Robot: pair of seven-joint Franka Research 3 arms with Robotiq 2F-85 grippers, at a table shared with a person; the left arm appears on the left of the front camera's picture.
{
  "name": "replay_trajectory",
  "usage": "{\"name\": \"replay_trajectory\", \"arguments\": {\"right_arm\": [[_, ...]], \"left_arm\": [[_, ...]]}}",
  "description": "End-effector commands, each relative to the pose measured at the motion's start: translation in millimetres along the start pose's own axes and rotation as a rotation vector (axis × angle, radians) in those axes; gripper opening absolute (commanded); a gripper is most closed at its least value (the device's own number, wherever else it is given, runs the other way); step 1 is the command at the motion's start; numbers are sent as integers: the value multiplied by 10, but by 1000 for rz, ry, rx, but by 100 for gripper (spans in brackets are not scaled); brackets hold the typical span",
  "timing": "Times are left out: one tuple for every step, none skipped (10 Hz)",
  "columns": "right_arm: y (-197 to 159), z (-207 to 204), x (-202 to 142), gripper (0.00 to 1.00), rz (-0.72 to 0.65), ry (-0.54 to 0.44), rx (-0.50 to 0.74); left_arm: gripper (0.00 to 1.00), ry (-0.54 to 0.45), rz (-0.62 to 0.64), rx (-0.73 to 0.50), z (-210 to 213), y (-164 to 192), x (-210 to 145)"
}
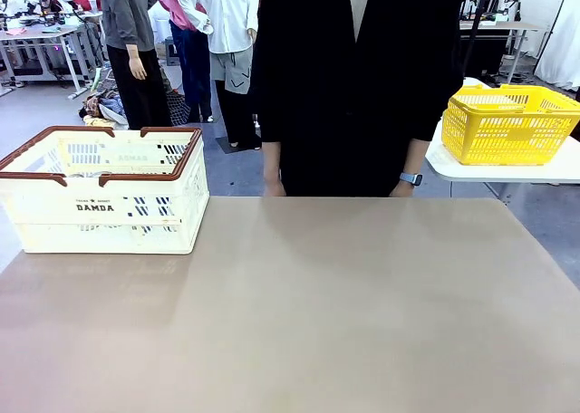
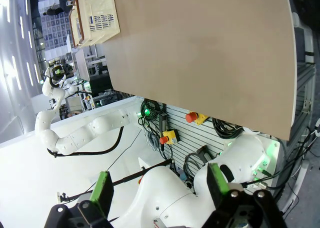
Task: Place the drinks into the Shopping basket.
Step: Pick up one drink and place it into the Shopping basket.
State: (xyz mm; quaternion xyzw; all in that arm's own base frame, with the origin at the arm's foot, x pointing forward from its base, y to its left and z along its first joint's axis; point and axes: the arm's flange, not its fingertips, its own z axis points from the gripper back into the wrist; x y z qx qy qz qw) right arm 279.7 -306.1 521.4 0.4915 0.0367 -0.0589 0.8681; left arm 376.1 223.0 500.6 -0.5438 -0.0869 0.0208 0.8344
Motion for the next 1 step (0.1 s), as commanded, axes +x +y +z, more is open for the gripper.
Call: {"name": "replay_trajectory", "arguments": {"right_arm": [[28,6,-22,100,-6,5,-4]], "left_arm": [[100,-9,3,0,-32,-20,-12]]}}
